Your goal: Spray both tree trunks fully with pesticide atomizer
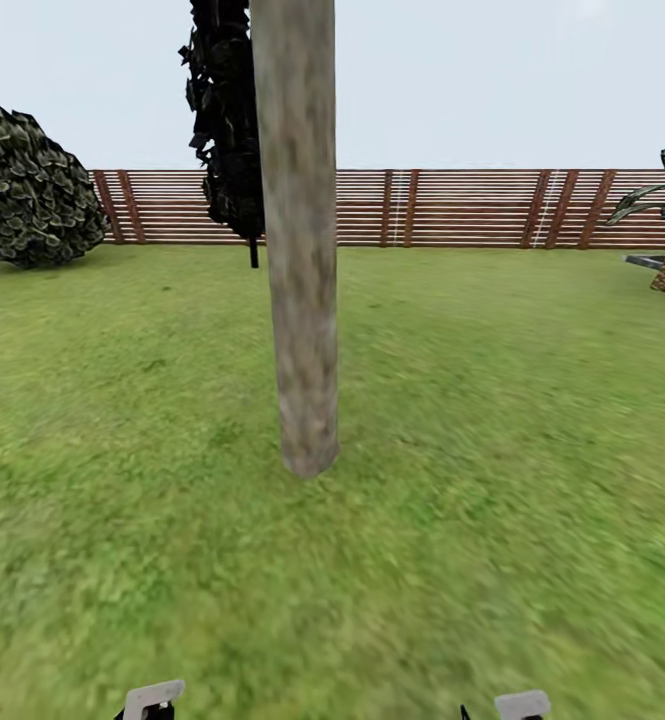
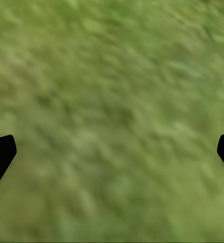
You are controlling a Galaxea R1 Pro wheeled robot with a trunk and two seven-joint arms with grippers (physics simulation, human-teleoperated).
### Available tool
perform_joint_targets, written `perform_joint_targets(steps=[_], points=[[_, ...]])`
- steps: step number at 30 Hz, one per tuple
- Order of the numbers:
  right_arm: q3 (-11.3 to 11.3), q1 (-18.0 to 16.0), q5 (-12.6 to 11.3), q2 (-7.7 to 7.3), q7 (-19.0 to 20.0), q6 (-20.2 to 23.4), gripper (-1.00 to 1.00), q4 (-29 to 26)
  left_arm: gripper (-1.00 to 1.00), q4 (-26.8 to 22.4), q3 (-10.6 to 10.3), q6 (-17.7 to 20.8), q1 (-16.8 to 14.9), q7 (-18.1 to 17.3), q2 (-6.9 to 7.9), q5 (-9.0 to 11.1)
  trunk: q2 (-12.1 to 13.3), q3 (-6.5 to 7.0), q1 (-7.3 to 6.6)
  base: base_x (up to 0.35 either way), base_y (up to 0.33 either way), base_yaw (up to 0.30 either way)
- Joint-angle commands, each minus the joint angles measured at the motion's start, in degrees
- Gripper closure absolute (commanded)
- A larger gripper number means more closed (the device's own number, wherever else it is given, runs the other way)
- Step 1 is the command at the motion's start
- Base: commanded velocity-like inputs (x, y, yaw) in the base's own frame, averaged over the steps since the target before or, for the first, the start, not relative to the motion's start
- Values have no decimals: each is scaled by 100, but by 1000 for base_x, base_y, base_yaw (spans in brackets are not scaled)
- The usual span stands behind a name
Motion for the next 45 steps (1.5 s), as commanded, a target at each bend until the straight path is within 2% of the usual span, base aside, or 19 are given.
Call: perform_joint_targets(steps=[1, 14, 19, 24, 27, 29, 31, 32, 34, 35, 37, 38, 39, 40, 41, 42, 43, 45], points=[[-30, -3, 59, 4, -2, -21, -100, 4, 100, 4, -12, -18, -3, -7, 1, 57, -2, -5, 2, 339, 0, -9], [-38, -3, 68, 6, -6, -9, -100, -4, 100, -4, -17, -18, -3, -10, -4, 54, -2, -5, 2, 337, 0, -1], [-44, -4, 74, -24, -4, -4, -100, -55, 100, -68, -26, -15, -22, -21, -5, 23, -2, -5, 2, 127, 0, 0], [-38, -3, 87, -53, 37, 2, -100, -419, 100, -134, -69, 20, -60, -74, 2, -15, -2, -5, 2, 17, 0, 0], [-17, -5, 102, -59, 63, 19, -100, -709, 100, -155, -144, 49, -74, -132, 22, -186, -2, -5, 2, 4, 0, 0], [27, -22, 134, -57, 94, 25, -100, -824, 100, -168, -303, 66, -95, -288, 53, -485, -2, -5, 2, 1, 0, 0], [220, -98, 315, -56, 312, 33, -100, -901, 100, -220, -537, 150, -244, -650, 92, -1039, -2, -5, 2, 0, 0, 0], [278, -133, 381, -56, 404, 35, -100, -913, 100, -237, -576, 187, -308, -752, 99, -1180, -2, -5, 2, 0, 0, 0], [444, -335, 669, -55, 836, 38, -100, -938, 100, -283, -669, 382, -559, -1182, 121, -1667, -2, -5, 2, 0, 0, 0], [467, -397, 736, -55, 944, 39, -100, -939, 100, -291, -682, 436, -615, -1291, 127, -1763, -2, -5, 2, 0, 0, 0], [532, -632, 973, -55, 1347, 45, -100, -932, 100, -313, -714, 623, -807, -1755, 170, -2047, -2, -5, 2, 0, 0, 0], [541, -684, 1023, -55, 1443, 46, -100, -930, 100, -318, -719, 657, -852, -1879, 186, -2101, -2, -5, 2, 0, 0, 0], [557, -778, 1124, -55, 1646, 47, -100, -928, 100, -326, -727, 705, -941, -2146, 224, -2195, -2, -5, 2, 0, 0, 0], [575, -970, 1401, -55, 2316, 52, -100, -922, 100, -334, -739, 770, -1182, -2951, 341, -2432, -2, -5, 2, 0, 0, 0], [577, -1047, 1516, -55, 2601, 54, -100, -927, 100, -336, -740, 784, -1269, -3260, 375, -2537, -2, -5, 2, 0, 0, 0], [578, -1195, 1685, -55, 3022, 59, -100, -934, 100, -337, -742, 799, -1391, -3688, 412, -2736, -2, -5, 2, 0, 0, 0], [579, -1297, 1773, -55, 3245, 66, -100, -937, 100, -338, -742, 815, -1451, -3919, 425, -2874, -2, -5, 2, 0, 0, 0], [584, -1586, 1914, -55, 3725, 257, -100, -933, 100, -346, -743, 976, -1567, -4429, 425, -3373, -2, -5, 2, 0, 0, 0]])
